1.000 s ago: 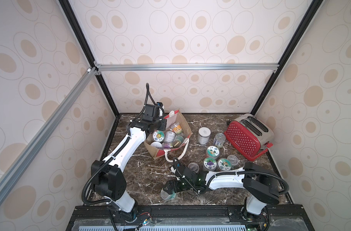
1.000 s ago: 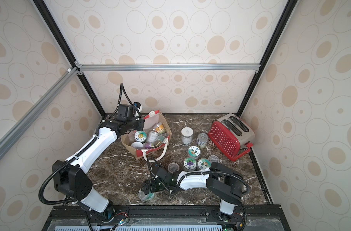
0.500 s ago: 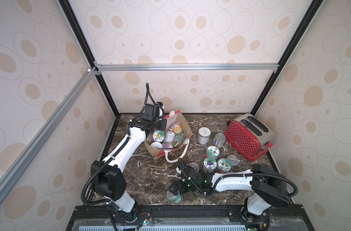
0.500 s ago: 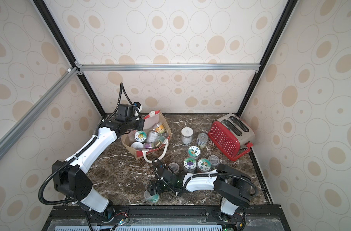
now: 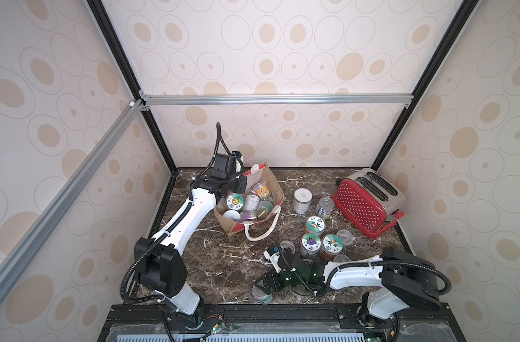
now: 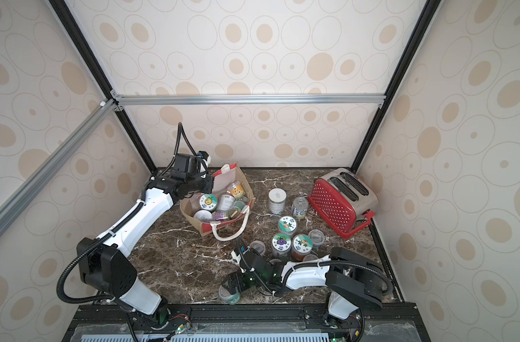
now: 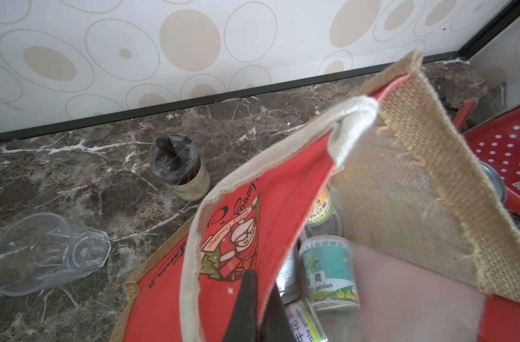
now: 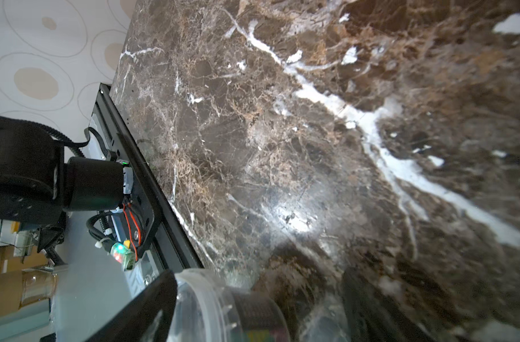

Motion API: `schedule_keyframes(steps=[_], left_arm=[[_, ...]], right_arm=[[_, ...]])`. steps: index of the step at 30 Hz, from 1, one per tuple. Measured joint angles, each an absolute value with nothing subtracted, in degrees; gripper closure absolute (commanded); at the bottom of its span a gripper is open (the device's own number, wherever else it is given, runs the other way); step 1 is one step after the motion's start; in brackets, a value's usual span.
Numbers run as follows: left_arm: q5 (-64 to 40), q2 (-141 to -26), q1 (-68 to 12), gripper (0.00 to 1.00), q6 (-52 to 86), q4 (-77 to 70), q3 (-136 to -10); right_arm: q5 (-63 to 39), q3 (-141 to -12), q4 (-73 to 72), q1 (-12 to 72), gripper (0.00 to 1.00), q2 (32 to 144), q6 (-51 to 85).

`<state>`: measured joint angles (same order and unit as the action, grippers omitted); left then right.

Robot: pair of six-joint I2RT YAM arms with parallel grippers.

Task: Take out the seed jars from the canvas bag
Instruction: Place the seed jar at the center of the board, then adjust the seed jar at the center of the board.

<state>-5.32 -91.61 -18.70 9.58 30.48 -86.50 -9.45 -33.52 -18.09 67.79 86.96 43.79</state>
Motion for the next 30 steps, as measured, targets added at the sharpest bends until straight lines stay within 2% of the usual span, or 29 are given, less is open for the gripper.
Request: schedule_keyframes(steps=[10,17,24,30], left_arm=[[-5.34,-91.61,-18.74,1.0,9.67,30.48,-86.5],[-5.3,-91.61,-18.76,1.0,9.67,30.48,-86.5],[-5.3,-91.61,-18.81,1.0,10.02,30.46,-86.5],[-5.28,-91.61,-19.03,1.0,10.17,30.48,-86.5]], right_arm=[[-6.98,-33.1,-9.93,68.73,0.04,76.75,38.89],[-1.15,-34.79,4.01,76.95,0.0,70.91,33.39],[5.39,-38.13,16.16,83.24,0.0,71.59,29.26],[8.05,-42.59,19.03,85.6,0.0,78.78,27.33]])
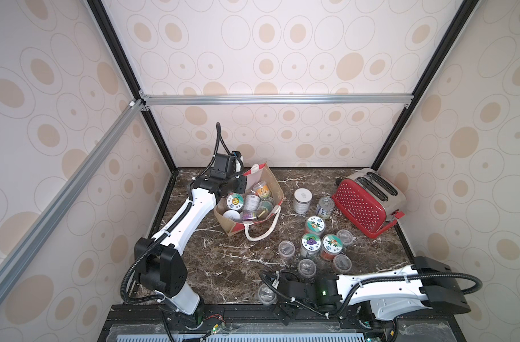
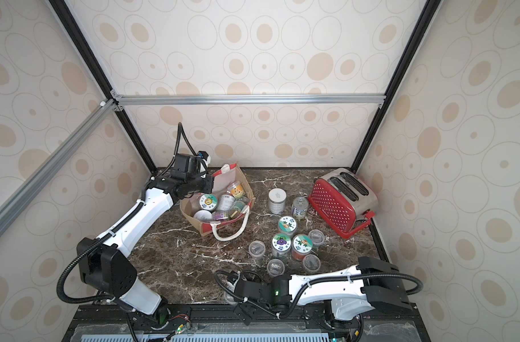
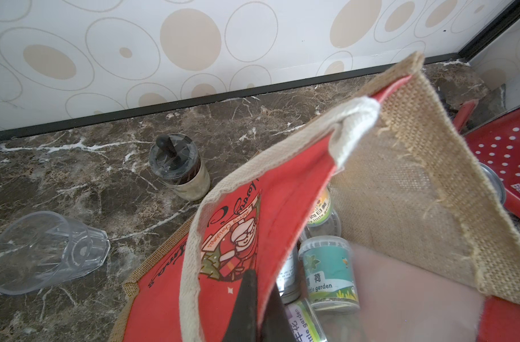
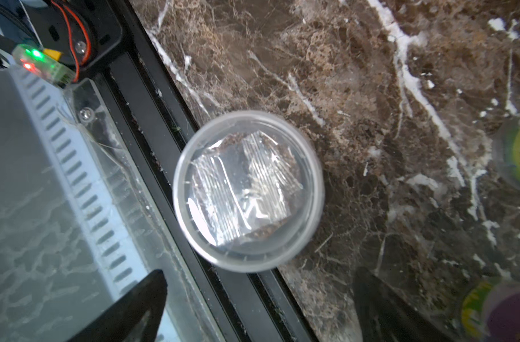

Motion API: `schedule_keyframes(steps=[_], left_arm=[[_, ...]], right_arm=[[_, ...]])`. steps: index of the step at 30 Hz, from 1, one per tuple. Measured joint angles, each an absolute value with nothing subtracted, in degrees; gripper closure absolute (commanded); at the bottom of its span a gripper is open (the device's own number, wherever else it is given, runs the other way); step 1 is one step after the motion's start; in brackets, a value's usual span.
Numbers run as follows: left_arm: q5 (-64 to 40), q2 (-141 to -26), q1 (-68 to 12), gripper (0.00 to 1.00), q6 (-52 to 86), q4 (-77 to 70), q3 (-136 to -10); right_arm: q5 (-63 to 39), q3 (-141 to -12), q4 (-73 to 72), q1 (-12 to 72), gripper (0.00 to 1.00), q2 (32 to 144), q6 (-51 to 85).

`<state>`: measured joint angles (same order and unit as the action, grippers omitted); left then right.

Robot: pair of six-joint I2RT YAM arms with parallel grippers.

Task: Take out the seed jars from the canvas bag
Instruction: Adjust the seed jar at the center of the board, then pick up the seed jar from the canvas bag.

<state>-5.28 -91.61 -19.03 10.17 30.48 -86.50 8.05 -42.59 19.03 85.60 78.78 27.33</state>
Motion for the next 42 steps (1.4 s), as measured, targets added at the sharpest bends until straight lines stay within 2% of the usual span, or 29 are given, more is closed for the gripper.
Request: schedule_keyframes(steps=[5,11,17,20,23,30,36,42], left_arm=[[-5.28,-91.61,-19.03,1.0,10.28,30.48,-86.5],[-5.3,-91.59,-19.35,1.0,10.28,30.5,-86.5],[-5.28,-90.83,-20.82,1.0,10.48,30.94,-86.5],[-5.1,-90.02,-21.82,1.0,10.5,31.4,-86.5],[-4.89,-89.08,-22.81,1.0,10.5,31.92,-86.48],[-4.6,-85.14,-25.67,1.0,10.44,31.7,-83.92],[-4.62,-83.96,-26.63,1.0,9.93,31.81,-83.74],[-4.38,-83.88,-27.07,1.0,9.45,31.81,-83.53]], right_arm=[[14.5,-45.67,20.78,86.48,0.01,83.96,29.02],[23.11,-47.57,24.47,86.48,0.02,84.44,33.19],[24.4,-47.83,26.24,86.54,0.03,83.61,34.3],[24.01,-46.63,26.35,86.67,0.02,77.82,34.26],[23.11,-46.39,26.83,85.17,0.07,68.88,34.59],[16.75,-49.15,24.25,70.63,0.19,56.58,35.79],[10.0,-59.72,23.73,59.75,0.28,64.31,34.63],[6.79,-72.01,23.99,56.77,0.29,80.44,31.42]])
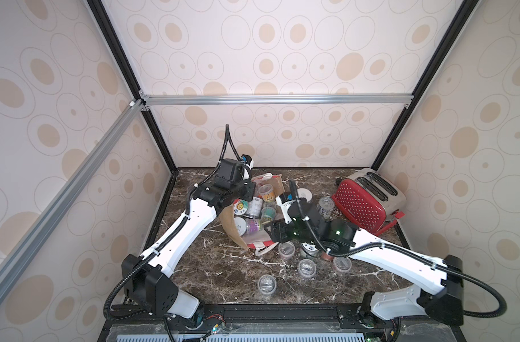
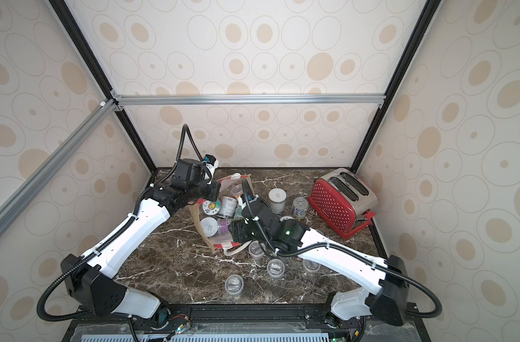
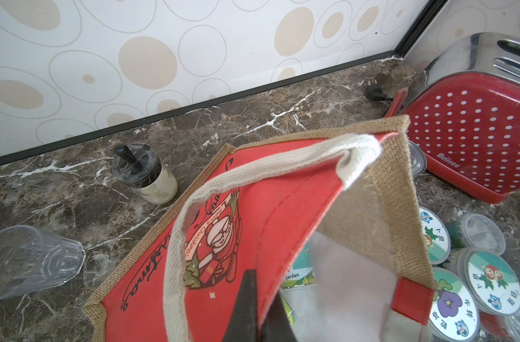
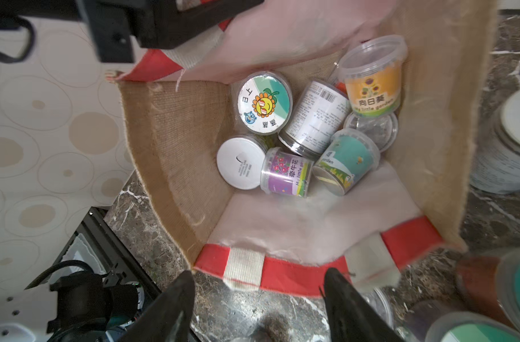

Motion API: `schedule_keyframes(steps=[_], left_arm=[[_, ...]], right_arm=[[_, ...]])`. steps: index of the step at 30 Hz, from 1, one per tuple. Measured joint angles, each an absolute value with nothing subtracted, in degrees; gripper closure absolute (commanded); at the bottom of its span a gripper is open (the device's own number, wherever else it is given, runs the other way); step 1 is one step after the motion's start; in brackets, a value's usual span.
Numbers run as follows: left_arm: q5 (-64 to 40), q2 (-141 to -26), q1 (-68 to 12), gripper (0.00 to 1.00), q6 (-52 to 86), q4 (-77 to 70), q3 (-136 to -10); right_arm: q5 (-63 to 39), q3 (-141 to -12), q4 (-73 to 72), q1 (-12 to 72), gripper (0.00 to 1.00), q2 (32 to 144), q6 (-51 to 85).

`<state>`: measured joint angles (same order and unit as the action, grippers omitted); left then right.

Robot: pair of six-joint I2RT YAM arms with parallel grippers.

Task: Take out the seed jars from the canvas bag
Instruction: Pick up the seed jar from the canvas bag.

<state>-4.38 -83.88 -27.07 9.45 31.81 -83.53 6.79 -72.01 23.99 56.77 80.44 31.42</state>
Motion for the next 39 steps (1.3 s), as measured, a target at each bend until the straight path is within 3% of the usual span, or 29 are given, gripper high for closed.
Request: schedule_keyframes(steps=[12,17,39], left_arm=[[-3.42,-82.72,-27.4,1.0,9.04,31.7,-82.5],[-3.01,-82.72,-27.4,1.0,9.1,31.29,-82.32],[-2.68,-82.63,-27.44,1.0,9.08,30.87,-81.87]], right_arm=[[1.39,-77.6,16.69,52.73,0.14,101.69,32.1],[0.32,-81.14,10.46,51.59,0.0,106.83,37.08],[-3.03,-86.56,-7.75,49.8,0.0,118.08,52.58]])
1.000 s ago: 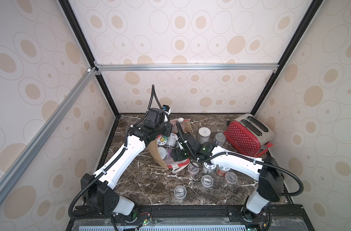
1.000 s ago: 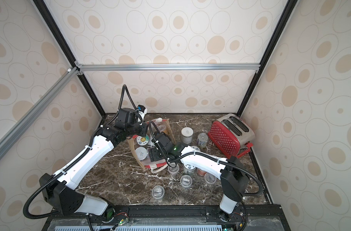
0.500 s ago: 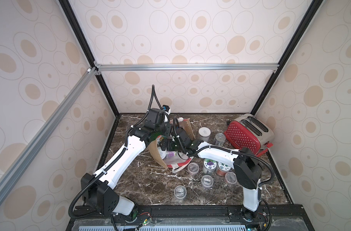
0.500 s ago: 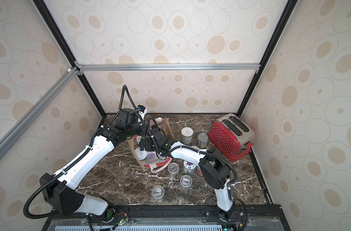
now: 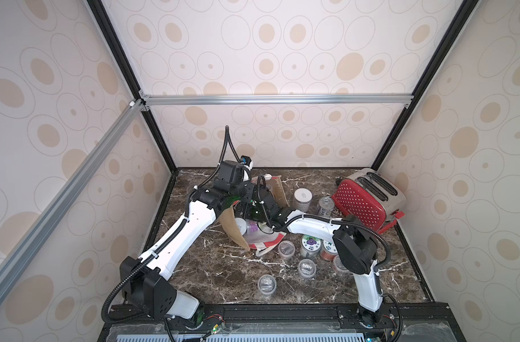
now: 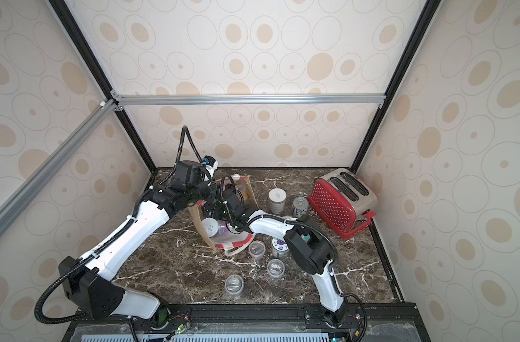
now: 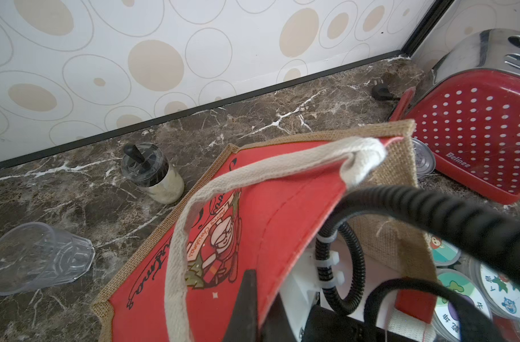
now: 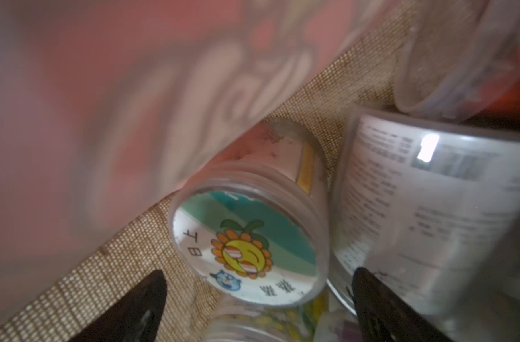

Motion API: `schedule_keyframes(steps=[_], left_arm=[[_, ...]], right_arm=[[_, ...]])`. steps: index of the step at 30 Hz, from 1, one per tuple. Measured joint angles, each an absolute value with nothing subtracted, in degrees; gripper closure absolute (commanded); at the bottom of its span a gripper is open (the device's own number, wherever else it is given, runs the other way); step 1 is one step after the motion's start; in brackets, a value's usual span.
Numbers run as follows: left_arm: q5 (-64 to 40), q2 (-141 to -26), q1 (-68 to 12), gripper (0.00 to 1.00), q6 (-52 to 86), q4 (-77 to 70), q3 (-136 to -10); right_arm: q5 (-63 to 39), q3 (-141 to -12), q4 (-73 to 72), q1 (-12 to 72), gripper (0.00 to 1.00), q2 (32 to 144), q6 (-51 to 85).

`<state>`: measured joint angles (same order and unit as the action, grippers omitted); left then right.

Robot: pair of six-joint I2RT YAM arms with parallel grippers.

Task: Take out the seed jars from the canvas bag
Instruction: Pick up the seed jar from the canvas bag.

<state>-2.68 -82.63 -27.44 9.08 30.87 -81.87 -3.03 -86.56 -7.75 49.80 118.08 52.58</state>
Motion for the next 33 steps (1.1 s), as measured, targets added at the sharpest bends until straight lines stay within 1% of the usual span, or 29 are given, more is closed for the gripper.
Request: schedule_keyframes(steps=[17,33], left_arm=[[-2.72,-82.61,-27.42,1.0,8.62,30.46,-81.87],[1.48,-82.54,-24.75,1.0,7.64,29.19,-81.87]], right_arm=[[-2.24,-89.17,-11.92,49.87,0.0,121.82,58.54],[0.75,-104.84,3.22,50.02,0.0,128.88,63.46]])
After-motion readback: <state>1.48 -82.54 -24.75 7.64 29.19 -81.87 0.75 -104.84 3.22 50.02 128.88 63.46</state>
